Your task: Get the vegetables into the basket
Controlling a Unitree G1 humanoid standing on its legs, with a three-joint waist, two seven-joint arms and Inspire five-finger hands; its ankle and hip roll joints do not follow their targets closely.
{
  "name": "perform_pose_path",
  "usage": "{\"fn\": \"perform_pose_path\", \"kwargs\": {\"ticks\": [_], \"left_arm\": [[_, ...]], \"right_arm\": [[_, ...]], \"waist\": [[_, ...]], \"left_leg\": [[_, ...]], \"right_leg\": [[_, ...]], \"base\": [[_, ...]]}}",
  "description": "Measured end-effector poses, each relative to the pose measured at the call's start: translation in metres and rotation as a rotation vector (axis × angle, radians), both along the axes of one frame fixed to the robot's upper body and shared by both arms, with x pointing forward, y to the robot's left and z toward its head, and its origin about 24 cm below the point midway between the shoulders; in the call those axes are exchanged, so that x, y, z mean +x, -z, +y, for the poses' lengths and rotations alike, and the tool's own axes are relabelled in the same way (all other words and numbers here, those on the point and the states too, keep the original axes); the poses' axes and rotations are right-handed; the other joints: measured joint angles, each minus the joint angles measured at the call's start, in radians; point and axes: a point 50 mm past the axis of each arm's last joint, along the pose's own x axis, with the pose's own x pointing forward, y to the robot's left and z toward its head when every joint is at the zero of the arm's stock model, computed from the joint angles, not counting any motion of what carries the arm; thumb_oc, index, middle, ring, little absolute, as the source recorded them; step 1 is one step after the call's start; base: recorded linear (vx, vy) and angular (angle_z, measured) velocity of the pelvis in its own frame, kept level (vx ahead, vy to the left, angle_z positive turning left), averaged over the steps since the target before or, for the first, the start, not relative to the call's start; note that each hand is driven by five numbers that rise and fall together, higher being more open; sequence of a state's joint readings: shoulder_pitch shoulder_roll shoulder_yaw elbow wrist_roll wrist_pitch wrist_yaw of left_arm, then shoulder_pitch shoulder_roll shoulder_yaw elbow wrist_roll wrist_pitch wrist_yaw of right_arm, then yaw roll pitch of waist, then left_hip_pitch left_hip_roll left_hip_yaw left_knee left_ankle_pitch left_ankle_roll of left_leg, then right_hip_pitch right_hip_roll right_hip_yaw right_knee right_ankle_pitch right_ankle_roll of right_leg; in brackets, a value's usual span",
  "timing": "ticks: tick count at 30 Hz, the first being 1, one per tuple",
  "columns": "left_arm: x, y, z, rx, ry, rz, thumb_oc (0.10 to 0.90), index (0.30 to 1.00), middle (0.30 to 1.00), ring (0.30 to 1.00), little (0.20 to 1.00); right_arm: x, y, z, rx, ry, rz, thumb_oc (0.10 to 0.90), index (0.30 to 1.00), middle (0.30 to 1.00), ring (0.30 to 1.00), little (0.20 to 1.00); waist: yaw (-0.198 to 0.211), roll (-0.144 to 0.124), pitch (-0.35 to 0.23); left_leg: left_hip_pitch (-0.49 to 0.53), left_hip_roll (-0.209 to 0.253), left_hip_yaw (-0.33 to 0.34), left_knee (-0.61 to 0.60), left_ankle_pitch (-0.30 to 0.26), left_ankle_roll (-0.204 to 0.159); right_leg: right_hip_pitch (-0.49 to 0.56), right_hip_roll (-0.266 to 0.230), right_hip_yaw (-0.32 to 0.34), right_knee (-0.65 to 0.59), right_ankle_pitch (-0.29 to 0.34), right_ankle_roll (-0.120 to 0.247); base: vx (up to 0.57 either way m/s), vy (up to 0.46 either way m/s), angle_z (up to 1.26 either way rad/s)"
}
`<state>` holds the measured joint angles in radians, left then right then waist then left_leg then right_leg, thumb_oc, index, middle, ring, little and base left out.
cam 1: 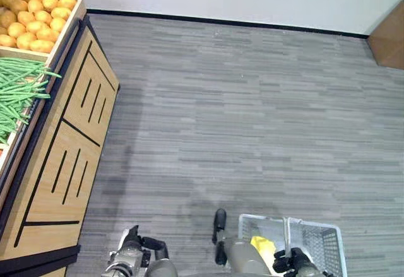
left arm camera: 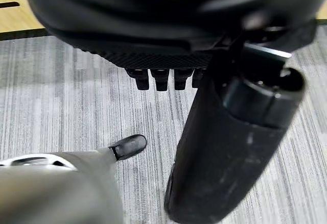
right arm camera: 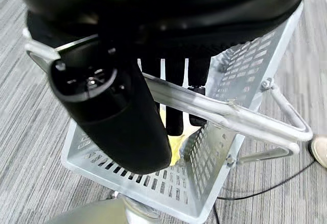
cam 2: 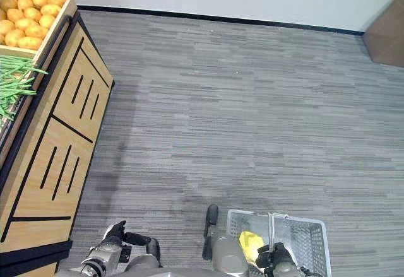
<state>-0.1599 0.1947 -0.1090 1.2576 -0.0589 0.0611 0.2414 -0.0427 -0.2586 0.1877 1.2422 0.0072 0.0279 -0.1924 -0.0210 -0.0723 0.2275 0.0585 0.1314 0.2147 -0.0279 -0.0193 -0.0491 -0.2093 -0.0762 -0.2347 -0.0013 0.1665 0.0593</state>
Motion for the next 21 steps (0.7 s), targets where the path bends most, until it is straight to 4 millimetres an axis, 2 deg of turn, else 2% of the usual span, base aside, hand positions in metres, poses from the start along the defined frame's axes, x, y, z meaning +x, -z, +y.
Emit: {"fn": "perform_pose_path", "kwargs": {"ticks": [3, 5, 7, 8, 10, 11, 12, 13, 14, 15, 16, 18, 19, 20, 21], "left_arm": [[0.005, -0.001, -0.004, -0.008, 0.008, -0.008, 0.900, 1.000, 1.000, 1.000, 1.000], [-0.003, 0.002, -0.004, -0.006, -0.001, 0.023, 0.900, 1.000, 1.000, 1.000, 1.000], [-0.002, 0.002, -0.004, -0.010, -0.010, 0.024, 0.900, 1.000, 1.000, 1.000, 1.000], [-0.001, 0.002, -0.006, -0.018, -0.013, 0.019, 0.900, 1.000, 1.000, 1.000, 1.000], [0.017, -0.004, -0.011, -0.029, 0.007, -0.031, 0.900, 1.000, 1.000, 1.000, 1.000], [0.019, -0.005, -0.012, -0.032, 0.013, -0.042, 0.900, 1.000, 1.000, 1.000, 1.000], [0.017, -0.004, -0.013, -0.034, 0.017, -0.042, 0.900, 1.000, 1.000, 1.000, 1.000], [0.019, -0.004, -0.018, -0.040, 0.033, -0.042, 0.900, 1.000, 1.000, 1.000, 1.000], [0.028, -0.007, -0.024, -0.045, 0.069, -0.062, 0.900, 1.000, 1.000, 1.000, 1.000], [0.032, -0.008, -0.028, -0.052, 0.084, -0.076, 0.900, 1.000, 1.000, 1.000, 1.000], [0.036, -0.010, -0.030, -0.055, 0.096, -0.091, 0.900, 1.000, 1.000, 1.000, 1.000], [0.021, -0.004, -0.028, -0.060, 0.081, -0.050, 0.900, 1.000, 1.000, 1.000, 1.000], [0.019, -0.002, -0.028, -0.060, 0.070, -0.035, 0.900, 1.000, 1.000, 1.000, 1.000], [0.014, -0.001, -0.028, -0.058, 0.071, -0.019, 0.900, 1.000, 1.000, 1.000, 1.000], [0.012, 0.000, -0.029, -0.055, 0.079, -0.011, 0.900, 1.000, 1.000, 1.000, 1.000]], "right_arm": [[-0.001, -0.001, -0.004, -0.015, -0.014, 0.011, 0.400, 0.300, 0.300, 0.300, 0.300], [0.011, -0.006, -0.010, -0.033, -0.018, -0.023, 0.400, 0.300, 0.300, 0.300, 0.300], [0.012, -0.006, -0.011, -0.036, -0.021, -0.031, 0.400, 0.300, 0.300, 0.300, 0.300], [0.013, -0.007, -0.011, -0.038, -0.019, -0.031, 0.400, 0.300, 0.300, 0.300, 0.300], [0.009, -0.006, -0.013, -0.043, -0.018, -0.025, 0.400, 0.300, 0.300, 0.300, 0.300], [0.010, -0.006, -0.014, -0.043, -0.020, -0.023, 0.400, 0.300, 0.300, 0.300, 0.300], [0.014, -0.008, -0.014, -0.045, -0.026, -0.039, 0.400, 0.300, 0.300, 0.300, 0.300], [0.014, -0.009, -0.015, -0.050, -0.026, -0.053, 0.400, 0.300, 0.300, 0.300, 0.300], [0.010, -0.008, -0.018, -0.060, -0.018, -0.043, 0.400, 0.300, 0.300, 0.300, 0.300], [0.008, -0.008, -0.020, -0.061, -0.017, -0.037, 0.400, 0.300, 0.300, 0.300, 0.300], [0.009, -0.008, -0.020, -0.061, -0.015, -0.037, 0.400, 0.300, 0.300, 0.300, 0.300], [0.017, -0.011, -0.018, -0.057, -0.028, -0.070, 0.400, 0.300, 0.300, 0.300, 0.300], [0.018, -0.011, -0.018, -0.057, -0.029, -0.072, 0.400, 0.300, 0.300, 0.300, 0.300], [0.017, -0.011, -0.019, -0.059, -0.031, -0.069, 0.400, 0.300, 0.300, 0.300, 0.300], [0.016, -0.011, -0.020, -0.063, -0.030, -0.066, 0.400, 0.300, 0.300, 0.300, 0.300]], "waist": [[0.002, 0.029, -0.017], [0.009, 0.044, -0.019], [0.007, 0.047, -0.018], [0.020, 0.048, -0.015], [0.023, 0.030, -0.006], [0.030, 0.019, -0.001], [0.036, 0.014, 0.004], [0.018, 0.018, 0.005], [0.007, 0.020, 0.003], [0.005, 0.018, 0.003], [0.009, 0.019, 0.003], [0.014, 0.010, -0.004], [0.007, 0.007, -0.004], [0.002, 0.011, -0.007], [0.003, 0.032, -0.022]], "left_leg": [[-0.034, 0.008, -0.061, -0.001, 0.003, -0.007], [-0.043, 0.025, -0.072, 0.003, 0.004, -0.007], [-0.082, 0.030, -0.099, 0.050, 0.005, -0.007], [-0.110, 0.029, -0.115, 0.082, 0.019, -0.011], [-0.226, 0.017, -0.136, 0.196, 0.078, -0.064], [-0.220, 0.005, -0.118, 0.182, 0.099, -0.064], [-0.216, 0.021, -0.091, 0.170, 0.096, -0.065], [-0.239, 0.044, 0.010, 0.159, 0.098, -0.067], [-0.257, 0.063, 0.155, 0.103, 0.094, -0.080], [-0.273, 0.068, 0.216, 0.070, 0.094, -0.080], [-0.282, 0.068, 0.232, 0.061, 0.093, -0.079], [-0.237, 0.040, 0.172, 0.090, 0.077, -0.051], [-0.222, 0.018, 0.168, 0.098, 0.070, -0.038], [-0.205, 0.010, 0.169, 0.093, 0.055, -0.013], [-0.184, 0.002, 0.168, 0.065, 0.047, 0.002]], "right_leg": [[-0.013, -0.007, -0.044, 0.019, -0.027, -0.011], [-0.022, 0.003, -0.060, 0.053, -0.054, -0.020], [-0.024, -0.004, -0.092, 0.072, -0.075, -0.022], [-0.027, -0.007, -0.114, 0.080, -0.086, -0.026], [-0.029, -0.044, -0.160, 0.066, -0.090, -0.024], [-0.027, -0.050, -0.166, 0.054, -0.091, -0.029], [-0.017, -0.050, -0.179, 0.053, -0.093, -0.037], [0.004, -0.057, -0.226, 0.029, -0.098, -0.046], [0.026, -0.061, -0.292, -0.007, -0.100, -0.045], [0.035, -0.061, -0.312, -0.023, -0.101, -0.044], [0.035, -0.061, -0.315, -0.024, -0.100, -0.042], [0.036, -0.060, -0.295, -0.010, -0.097, -0.038], [0.030, -0.066, -0.292, -0.001, -0.091, -0.028], [0.018, -0.067, -0.284, 0.018, -0.090, -0.028], [-0.006, -0.063, -0.271, 0.047, -0.090, -0.027]], "base": [[0.13, -0.136, 0.54], [0.13, -0.156, 0.28], [0.06, -0.142, 0.52], [0.03, -0.124, 0.77], [0.00, -0.021, 0.93], [0.03, 0.041, 0.60], [0.14, 0.064, 0.64], [0.20, 0.112, 1.02], [0.22, 0.144, 1.37], [0.11, 0.122, 1.10], [0.09, 0.149, 0.51], [0.09, 0.256, -0.20], [0.04, 0.248, -0.33], [-0.03, 0.169, -0.24], [0.04, 0.144, -0.19]]}}
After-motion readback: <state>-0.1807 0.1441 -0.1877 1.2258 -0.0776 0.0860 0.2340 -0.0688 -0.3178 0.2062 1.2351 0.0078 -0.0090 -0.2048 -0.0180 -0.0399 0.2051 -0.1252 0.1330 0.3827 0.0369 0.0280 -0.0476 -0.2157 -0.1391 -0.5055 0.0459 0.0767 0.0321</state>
